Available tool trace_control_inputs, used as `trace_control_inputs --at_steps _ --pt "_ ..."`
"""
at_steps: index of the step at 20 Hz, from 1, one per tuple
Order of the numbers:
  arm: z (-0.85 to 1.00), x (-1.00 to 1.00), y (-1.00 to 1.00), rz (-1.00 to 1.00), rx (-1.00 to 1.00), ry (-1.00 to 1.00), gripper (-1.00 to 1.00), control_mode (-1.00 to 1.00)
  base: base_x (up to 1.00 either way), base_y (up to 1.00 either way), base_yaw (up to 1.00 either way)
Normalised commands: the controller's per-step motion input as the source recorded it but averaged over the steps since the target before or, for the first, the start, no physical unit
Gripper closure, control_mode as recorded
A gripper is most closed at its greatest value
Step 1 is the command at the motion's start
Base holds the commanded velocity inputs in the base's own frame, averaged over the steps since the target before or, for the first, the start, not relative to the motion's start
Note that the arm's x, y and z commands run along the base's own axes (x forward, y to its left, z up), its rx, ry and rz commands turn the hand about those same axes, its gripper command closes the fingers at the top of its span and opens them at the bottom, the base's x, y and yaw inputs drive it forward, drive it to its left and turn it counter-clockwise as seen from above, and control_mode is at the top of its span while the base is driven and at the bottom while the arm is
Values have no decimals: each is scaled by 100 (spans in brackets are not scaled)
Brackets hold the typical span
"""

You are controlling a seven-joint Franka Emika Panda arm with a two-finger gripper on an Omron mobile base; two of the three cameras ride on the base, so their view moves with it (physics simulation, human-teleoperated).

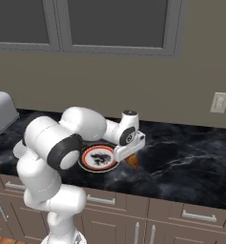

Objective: Place the pastries on the plates.

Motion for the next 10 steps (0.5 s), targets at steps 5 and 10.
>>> trace_control_inputs --at_steps 5,10 --pt "-9 32 -20 -2 0 0 -100 -100 0 0 0" --pt "-36 4 -19 0 0 8 -100 -100 0 0 0"
